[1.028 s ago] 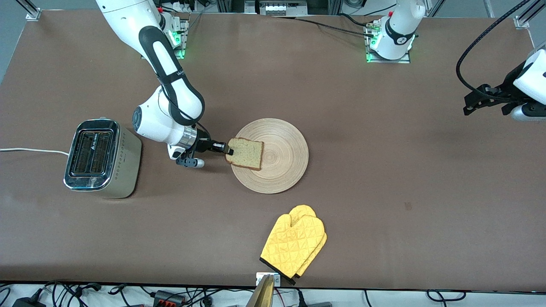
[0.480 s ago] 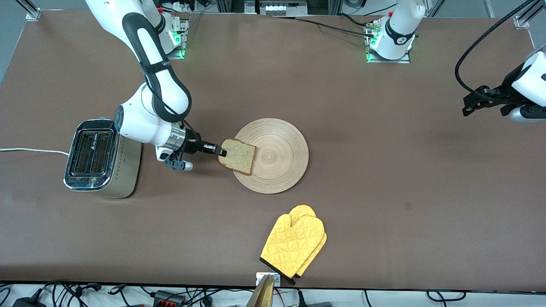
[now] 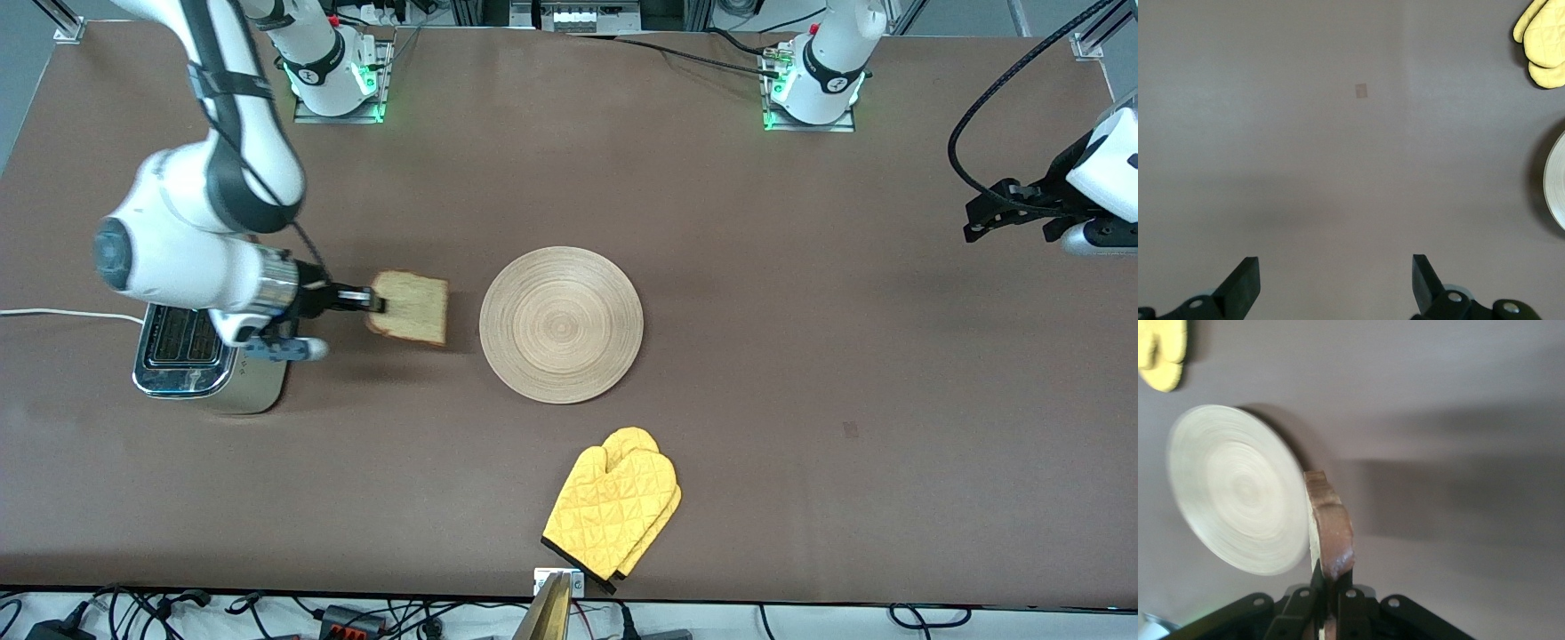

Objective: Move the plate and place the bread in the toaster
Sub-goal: 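Lift the bread with the right gripper and carry it over the toaster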

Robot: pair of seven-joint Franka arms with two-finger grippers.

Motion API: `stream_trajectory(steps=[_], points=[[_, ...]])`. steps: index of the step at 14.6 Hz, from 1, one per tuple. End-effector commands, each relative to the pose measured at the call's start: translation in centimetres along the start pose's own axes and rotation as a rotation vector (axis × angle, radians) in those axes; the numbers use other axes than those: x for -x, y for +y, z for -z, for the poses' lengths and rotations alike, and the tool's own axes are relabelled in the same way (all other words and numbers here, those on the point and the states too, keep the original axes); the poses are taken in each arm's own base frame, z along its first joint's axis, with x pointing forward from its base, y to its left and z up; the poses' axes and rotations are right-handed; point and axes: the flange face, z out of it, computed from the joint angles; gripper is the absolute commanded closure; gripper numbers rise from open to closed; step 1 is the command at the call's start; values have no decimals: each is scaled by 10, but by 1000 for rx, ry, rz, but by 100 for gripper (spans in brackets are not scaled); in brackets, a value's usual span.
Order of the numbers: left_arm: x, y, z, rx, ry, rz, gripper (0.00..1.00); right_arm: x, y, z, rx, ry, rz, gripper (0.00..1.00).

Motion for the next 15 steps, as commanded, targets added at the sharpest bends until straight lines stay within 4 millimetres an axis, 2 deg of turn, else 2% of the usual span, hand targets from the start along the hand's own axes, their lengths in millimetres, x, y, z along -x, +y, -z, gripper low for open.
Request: stream_trajectory(steps=[1, 3, 5, 8, 12, 15], points=[[1, 1, 1, 9, -1, -18, 0, 2, 18, 44, 91, -35, 36, 100], [1, 1, 1, 11, -1, -18, 0, 9, 41, 70, 118, -29, 27, 100], [1, 1, 1, 11, -1, -18, 0, 16, 51, 88, 211, -18, 59, 100], [1, 1, 1, 9, -1, -18, 0, 17, 75, 109, 321, -7, 122, 100], [1, 1, 1, 11, -1, -18, 0, 20, 116, 137, 375, -6, 176, 100], [1, 1, 1, 11, -1, -18, 0, 21, 133, 153, 457, -7, 222, 100]])
